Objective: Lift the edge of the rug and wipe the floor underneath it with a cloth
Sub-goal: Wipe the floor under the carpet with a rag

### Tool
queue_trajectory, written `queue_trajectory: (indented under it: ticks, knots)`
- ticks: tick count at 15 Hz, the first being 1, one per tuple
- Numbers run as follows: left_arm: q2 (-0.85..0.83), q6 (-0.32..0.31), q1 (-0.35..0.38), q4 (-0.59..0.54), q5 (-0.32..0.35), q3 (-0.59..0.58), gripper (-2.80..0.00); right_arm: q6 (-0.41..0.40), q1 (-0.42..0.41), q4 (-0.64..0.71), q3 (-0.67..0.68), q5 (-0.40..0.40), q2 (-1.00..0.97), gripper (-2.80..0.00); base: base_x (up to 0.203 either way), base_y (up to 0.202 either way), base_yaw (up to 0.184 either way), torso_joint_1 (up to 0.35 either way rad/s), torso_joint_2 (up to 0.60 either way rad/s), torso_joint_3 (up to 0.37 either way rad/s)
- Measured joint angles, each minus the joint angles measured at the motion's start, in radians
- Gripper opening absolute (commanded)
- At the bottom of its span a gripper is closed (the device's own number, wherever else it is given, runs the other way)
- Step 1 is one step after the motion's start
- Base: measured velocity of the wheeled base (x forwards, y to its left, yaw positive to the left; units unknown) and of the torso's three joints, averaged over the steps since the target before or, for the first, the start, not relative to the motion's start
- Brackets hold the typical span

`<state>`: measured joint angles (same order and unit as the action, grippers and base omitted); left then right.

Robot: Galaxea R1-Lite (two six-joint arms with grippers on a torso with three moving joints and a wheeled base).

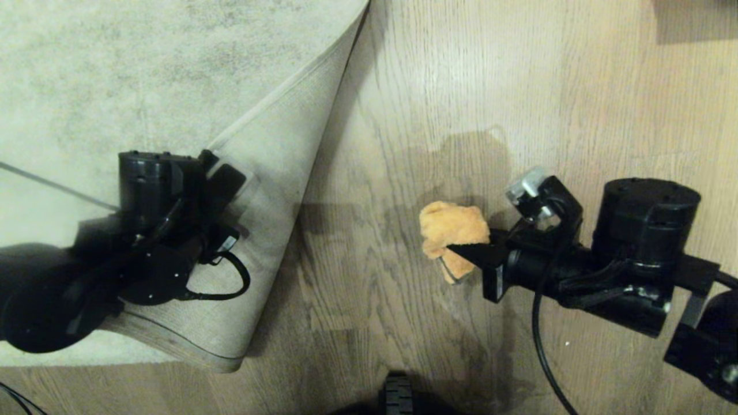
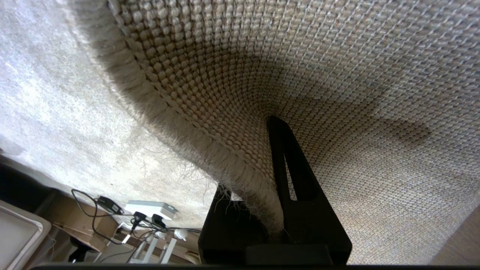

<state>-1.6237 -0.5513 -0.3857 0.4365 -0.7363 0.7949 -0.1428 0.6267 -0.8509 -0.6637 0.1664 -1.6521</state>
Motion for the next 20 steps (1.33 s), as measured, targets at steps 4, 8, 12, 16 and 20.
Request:
queue_trajectory:
  ticks: [4,8,12,16,20]
  knots:
    - [0.001,0.025,0.000,0.000,-0.033,-0.012,-2.80,0.004,0.033,-0.018,-0.076,0.001,-0.135,-2.80,0.000,0.000,0.000,0.000,0.00,0.000]
    - [-0.001,0.027,0.001,0.000,-0.034,-0.012,-2.80,0.046,0.055,-0.053,-0.177,-0.001,-0.265,-2.80,0.000,0.000,0.000,0.000,0.00,0.000]
    - [-0.001,0.026,0.001,-0.001,-0.034,-0.009,-2.80,0.143,0.102,-0.118,-0.266,-0.061,-0.388,-2.80,0.000,0.000,0.000,0.000,0.00,0.000]
    - [-0.001,0.028,0.006,-0.002,-0.060,-0.007,-2.80,0.204,0.136,-0.175,-0.350,-0.078,-0.504,-2.80,0.000,0.000,0.000,0.000,0.00,0.000]
    - [-0.001,0.054,0.011,-0.002,-0.066,-0.012,-2.80,0.246,0.150,-0.299,-0.392,-0.077,-0.594,-2.80,0.000,0.000,0.000,0.000,0.00,0.000]
